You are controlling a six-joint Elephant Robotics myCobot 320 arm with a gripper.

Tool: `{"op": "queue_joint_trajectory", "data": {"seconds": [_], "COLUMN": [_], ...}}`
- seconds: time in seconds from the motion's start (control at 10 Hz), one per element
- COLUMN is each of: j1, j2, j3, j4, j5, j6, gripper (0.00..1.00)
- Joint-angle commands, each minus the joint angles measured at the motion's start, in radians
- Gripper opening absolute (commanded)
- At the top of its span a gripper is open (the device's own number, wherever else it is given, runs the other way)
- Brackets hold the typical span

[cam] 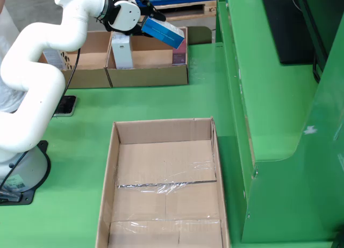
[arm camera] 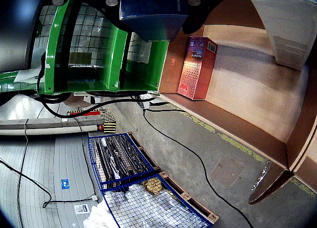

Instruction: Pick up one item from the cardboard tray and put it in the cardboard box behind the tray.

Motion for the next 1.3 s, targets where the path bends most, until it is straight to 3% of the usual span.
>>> {"op": "queue_joint_trajectory", "data": {"seconds": [0.0,0.6,1.2], "j1": [-0.007,-0.007,-0.007], "j2": [0.011,0.011,0.011], "j3": [0.006,0.006,0.006], "j4": [-0.008,-0.008,-0.008], "j5": [0.007,0.007,0.007], "j6": [0.001,0.001,0.003], "gripper": [0.0,0.0,0.6]}}
